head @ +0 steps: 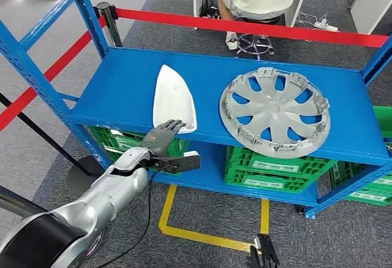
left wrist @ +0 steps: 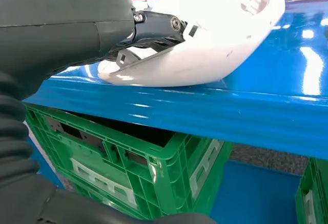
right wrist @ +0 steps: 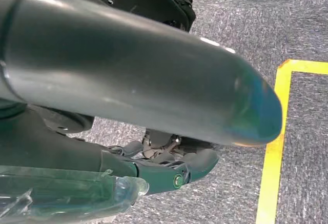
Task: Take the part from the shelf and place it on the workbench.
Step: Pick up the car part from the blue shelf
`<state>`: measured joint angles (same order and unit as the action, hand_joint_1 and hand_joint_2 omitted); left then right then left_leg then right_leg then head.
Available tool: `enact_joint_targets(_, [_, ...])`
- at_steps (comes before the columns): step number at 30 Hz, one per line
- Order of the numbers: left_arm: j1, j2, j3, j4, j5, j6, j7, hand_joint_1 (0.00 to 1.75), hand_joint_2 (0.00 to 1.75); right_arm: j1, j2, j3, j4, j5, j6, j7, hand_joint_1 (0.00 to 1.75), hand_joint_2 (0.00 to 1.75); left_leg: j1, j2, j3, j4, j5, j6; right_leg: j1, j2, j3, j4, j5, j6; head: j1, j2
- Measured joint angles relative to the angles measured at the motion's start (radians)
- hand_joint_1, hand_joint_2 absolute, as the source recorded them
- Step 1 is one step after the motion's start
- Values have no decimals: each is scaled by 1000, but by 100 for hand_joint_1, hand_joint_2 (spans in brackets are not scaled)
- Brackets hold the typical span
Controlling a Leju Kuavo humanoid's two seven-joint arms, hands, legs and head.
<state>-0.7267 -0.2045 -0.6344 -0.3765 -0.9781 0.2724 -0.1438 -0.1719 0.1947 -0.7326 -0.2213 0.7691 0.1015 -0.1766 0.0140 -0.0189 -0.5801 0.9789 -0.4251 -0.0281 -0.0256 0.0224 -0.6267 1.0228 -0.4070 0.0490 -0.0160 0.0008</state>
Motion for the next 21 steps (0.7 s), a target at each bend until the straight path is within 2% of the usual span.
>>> enact_joint_targets(12, [7, 7, -8, 0, -15, 17, 0, 0, 175, 1, 0, 6, 0, -3, 0, -4, 0, 0, 0, 0, 0, 0, 0, 0, 0, 0, 0, 0, 0, 0, 0, 0])
enact_joint_targets(17, [22, 9, -7, 0, 20, 145, -25, 0, 175, 2, 0, 7, 0, -15, -3, -9, 0, 0, 0, 0, 0, 0, 0, 1, 0, 0, 0, 0, 0, 0, 0, 0])
enact_joint_targets(19, [24, 12, -5, 0, 30, 110, -34, 0, 87, 2, 0, 10, 0, -16, -3, -11, 0, 0, 0, 0, 0, 0, 0, 1, 0, 0, 0, 0, 0, 0, 0, 0])
enact_joint_targets(21, [22, 16, -4, 0, 35, 65, -36, 0, 87, 2, 0, 14, 0, -17, -2, -11, 0, 0, 0, 0, 0, 0, 0, 1, 0, 0, 0, 0, 0, 0, 0, 0])
